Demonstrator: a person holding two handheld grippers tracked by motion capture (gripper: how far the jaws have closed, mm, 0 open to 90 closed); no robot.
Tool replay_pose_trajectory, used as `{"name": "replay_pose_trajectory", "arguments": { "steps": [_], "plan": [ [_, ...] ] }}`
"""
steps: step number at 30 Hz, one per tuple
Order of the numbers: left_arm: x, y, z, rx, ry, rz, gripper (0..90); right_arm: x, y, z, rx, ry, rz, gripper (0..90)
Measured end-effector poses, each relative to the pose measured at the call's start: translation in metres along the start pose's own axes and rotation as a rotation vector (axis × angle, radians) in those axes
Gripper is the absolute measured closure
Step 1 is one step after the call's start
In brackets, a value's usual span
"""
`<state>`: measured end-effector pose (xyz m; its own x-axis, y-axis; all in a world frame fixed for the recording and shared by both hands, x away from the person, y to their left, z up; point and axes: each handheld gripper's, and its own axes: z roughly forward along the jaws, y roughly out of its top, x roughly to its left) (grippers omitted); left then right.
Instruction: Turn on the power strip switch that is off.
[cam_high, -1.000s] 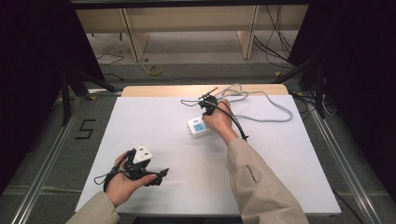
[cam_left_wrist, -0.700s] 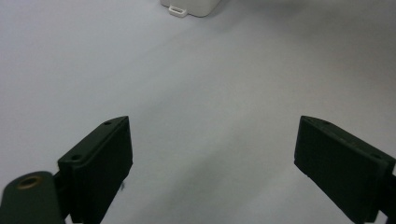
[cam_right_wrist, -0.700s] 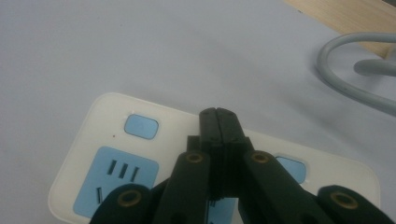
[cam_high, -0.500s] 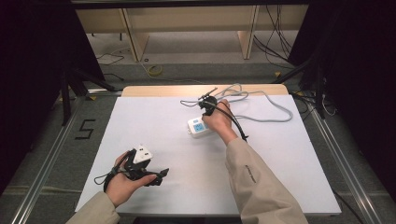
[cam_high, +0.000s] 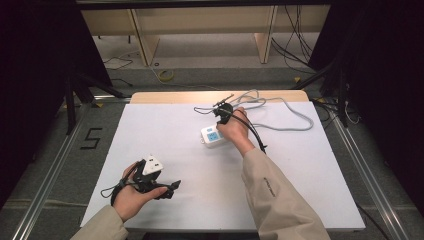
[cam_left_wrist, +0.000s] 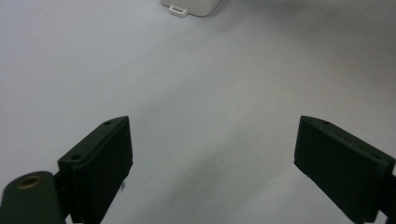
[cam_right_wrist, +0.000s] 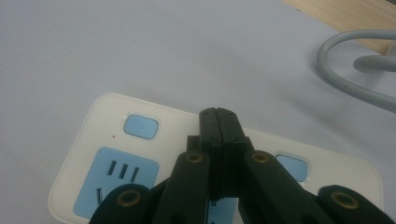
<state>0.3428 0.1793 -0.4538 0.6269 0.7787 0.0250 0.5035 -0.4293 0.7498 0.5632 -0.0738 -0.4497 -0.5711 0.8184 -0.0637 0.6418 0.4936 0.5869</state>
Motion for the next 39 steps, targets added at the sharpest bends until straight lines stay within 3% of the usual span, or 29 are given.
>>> {"name": "replay_pose_trajectory", "arguments": {
  "steps": [11,17,30,39],
  "plan": [
    [0.0,0.0,0.0,0.002,0.001,0.004,11.2,0.002,-0.001,-0.002,-0.007,-0.01,0.002,90.0],
    [0.0,0.0,0.0,0.001,0.002,0.003,11.3,-0.001,-0.004,-0.004,-0.035,-0.004,0.027,90.0],
    [-0.001,0.0,0.0,0.003,0.006,0.005,11.4,-0.007,-0.012,-0.025,-0.098,0.019,0.036,73.5],
    [0.0,0.0,0.0,0.005,0.009,0.002,11.4,-0.018,-0.032,-0.046,-0.128,0.025,0.054,64.2]
  ]
}}
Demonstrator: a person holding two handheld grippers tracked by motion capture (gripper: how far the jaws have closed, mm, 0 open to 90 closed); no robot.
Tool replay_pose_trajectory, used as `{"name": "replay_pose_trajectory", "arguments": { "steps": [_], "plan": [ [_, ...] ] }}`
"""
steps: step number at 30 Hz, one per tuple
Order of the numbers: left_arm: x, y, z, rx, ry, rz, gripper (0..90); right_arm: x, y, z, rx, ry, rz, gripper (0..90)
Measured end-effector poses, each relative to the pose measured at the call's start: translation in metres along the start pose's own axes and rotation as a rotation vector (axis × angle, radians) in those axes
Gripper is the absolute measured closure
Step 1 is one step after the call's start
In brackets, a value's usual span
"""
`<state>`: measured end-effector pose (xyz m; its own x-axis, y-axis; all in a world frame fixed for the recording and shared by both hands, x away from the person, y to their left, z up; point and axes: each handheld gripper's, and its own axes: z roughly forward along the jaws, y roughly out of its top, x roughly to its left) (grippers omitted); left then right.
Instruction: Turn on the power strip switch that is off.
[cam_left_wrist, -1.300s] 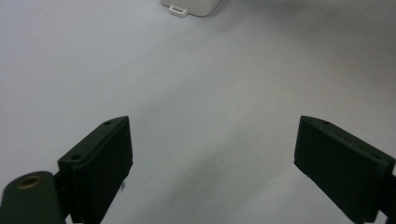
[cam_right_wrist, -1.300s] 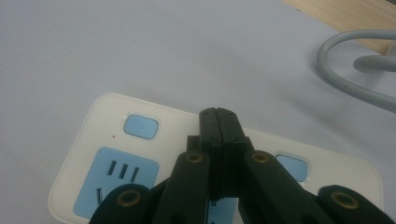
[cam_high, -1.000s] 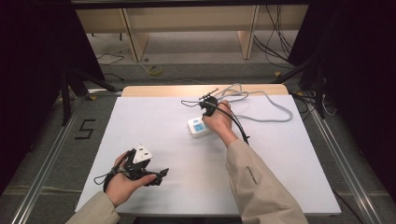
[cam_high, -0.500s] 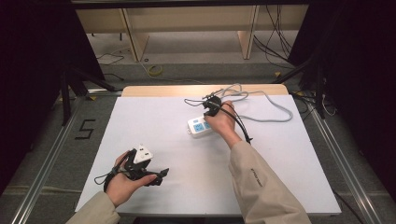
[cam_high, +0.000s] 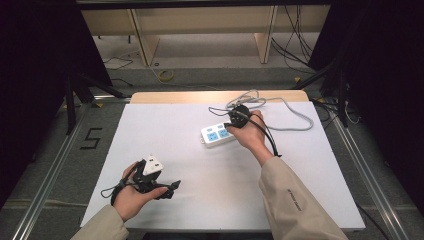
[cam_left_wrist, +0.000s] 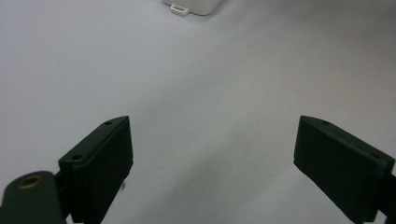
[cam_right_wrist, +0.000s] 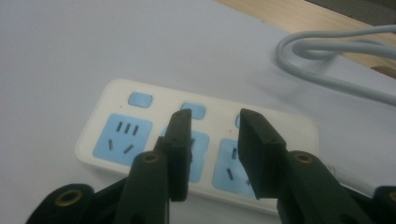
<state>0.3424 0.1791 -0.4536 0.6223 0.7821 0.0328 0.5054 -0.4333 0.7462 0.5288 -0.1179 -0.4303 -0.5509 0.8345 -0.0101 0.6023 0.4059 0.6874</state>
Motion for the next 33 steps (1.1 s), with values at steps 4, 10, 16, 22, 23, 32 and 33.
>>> {"name": "replay_pose_trajectory", "arguments": {
  "steps": [4,10,16,22,23,32,33],
  "plan": [
    [0.001,0.0,-0.001,0.0,0.004,-0.002,11.4,-0.006,-0.012,-0.011,-0.006,0.007,0.017,61.6],
    [0.002,-0.001,-0.001,0.002,0.005,-0.006,11.4,-0.021,-0.032,-0.032,-0.015,0.019,0.036,57.5],
    [0.001,-0.001,0.0,-0.001,0.006,-0.008,11.4,-0.031,-0.054,-0.049,-0.024,0.027,0.04,52.9],
    [0.001,-0.001,0.0,-0.001,0.008,-0.01,11.5,-0.035,-0.072,-0.065,-0.037,0.036,0.041,52.5],
    [0.001,-0.001,0.0,0.001,0.007,-0.01,11.5,-0.036,-0.074,-0.068,-0.04,0.04,0.045,52.5],
    [0.001,-0.001,0.0,-0.001,0.008,-0.011,11.4,-0.033,-0.096,-0.091,-0.082,0.064,0.044,50.8],
    [0.001,-0.001,0.0,0.001,0.007,-0.012,11.4,-0.032,-0.099,-0.094,-0.088,0.072,0.045,50.3]
  ]
}}
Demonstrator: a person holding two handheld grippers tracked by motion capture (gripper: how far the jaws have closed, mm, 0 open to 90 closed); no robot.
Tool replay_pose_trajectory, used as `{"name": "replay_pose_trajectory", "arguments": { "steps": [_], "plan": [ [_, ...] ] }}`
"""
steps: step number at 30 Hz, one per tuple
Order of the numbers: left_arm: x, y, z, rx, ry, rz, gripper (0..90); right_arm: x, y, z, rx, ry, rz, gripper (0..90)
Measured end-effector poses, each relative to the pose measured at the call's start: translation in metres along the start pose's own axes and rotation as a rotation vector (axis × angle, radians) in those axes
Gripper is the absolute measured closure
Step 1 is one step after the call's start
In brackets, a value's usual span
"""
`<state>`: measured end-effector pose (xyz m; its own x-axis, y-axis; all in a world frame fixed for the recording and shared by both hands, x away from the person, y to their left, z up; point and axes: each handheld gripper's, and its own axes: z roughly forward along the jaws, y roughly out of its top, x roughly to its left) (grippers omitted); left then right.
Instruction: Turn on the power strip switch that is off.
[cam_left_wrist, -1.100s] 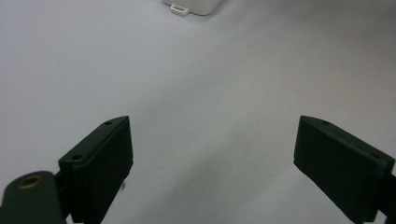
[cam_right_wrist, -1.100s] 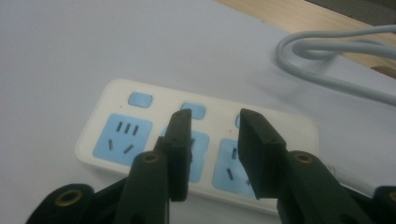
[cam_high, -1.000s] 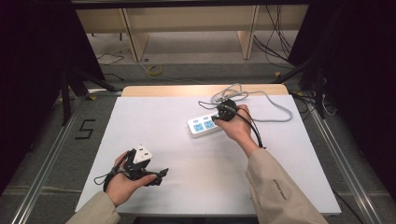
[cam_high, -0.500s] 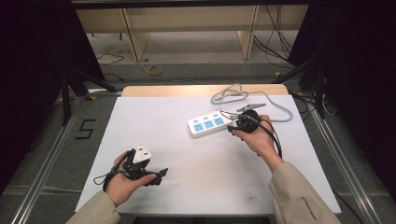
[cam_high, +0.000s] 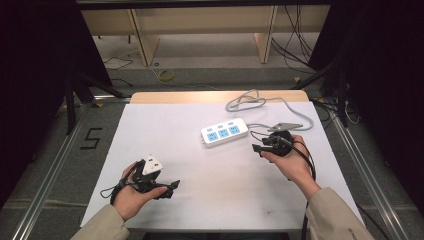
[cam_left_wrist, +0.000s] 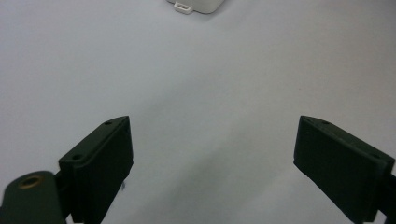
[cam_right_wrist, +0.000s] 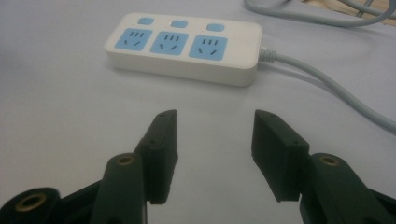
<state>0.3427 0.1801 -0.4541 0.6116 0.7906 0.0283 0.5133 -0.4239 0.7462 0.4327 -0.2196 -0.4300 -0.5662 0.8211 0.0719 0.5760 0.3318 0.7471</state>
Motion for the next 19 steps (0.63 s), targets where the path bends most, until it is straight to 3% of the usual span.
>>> {"name": "replay_pose_trajectory", "arguments": {
  "steps": [7,13,19],
  "plan": [
    [0.0,0.0,-0.001,0.0,0.003,0.006,11.4,0.006,-0.025,-0.015,-0.027,0.047,-0.009,47.0],
    [0.0,0.0,-0.001,-0.001,0.004,0.005,11.5,0.01,-0.043,-0.026,-0.056,0.058,-0.014,45.0],
    [-0.001,0.001,0.0,0.001,-0.002,0.007,11.5,0.01,-0.051,-0.032,-0.08,0.054,0.01,40.8]
  ]
}}
